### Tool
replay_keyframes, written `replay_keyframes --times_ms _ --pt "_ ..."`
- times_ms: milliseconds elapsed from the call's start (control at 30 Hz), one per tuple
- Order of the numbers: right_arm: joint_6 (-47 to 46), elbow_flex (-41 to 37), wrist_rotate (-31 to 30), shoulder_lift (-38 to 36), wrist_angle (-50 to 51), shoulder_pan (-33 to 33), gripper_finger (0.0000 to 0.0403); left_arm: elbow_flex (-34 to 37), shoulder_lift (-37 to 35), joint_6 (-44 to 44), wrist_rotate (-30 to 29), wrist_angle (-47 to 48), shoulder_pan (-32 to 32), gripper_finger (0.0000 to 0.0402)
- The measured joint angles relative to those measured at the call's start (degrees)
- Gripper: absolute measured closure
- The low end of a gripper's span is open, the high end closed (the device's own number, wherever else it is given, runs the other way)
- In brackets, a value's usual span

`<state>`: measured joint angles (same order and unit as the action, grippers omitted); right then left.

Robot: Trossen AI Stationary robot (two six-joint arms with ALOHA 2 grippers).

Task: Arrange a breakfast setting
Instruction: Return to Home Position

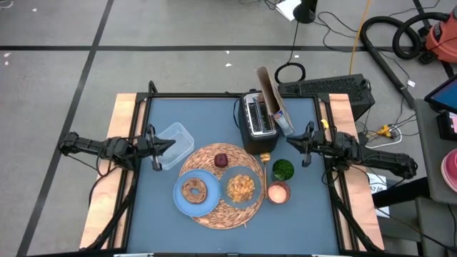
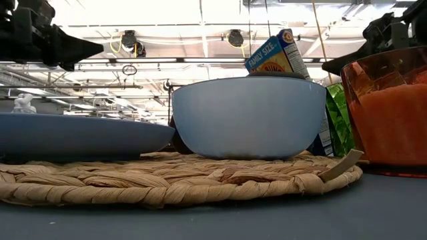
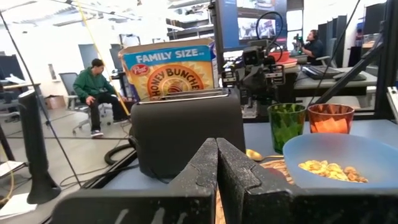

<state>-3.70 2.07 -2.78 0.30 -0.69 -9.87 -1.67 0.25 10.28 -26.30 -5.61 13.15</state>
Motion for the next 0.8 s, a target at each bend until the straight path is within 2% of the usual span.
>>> replay_keyframes --times_ms 233,800 --pt "1.4 0.0 0.3 0.2 1.7 -0.7 0.0369 0.0 0.0 0.1 -0.2 -0.1 0.0 0.0398" --pt "1.5 0.0 1.4 6.1 0.7 -0.7 0.0369 0.0 0.0 0.0 -0.2 -0.1 0.0 0.0398"
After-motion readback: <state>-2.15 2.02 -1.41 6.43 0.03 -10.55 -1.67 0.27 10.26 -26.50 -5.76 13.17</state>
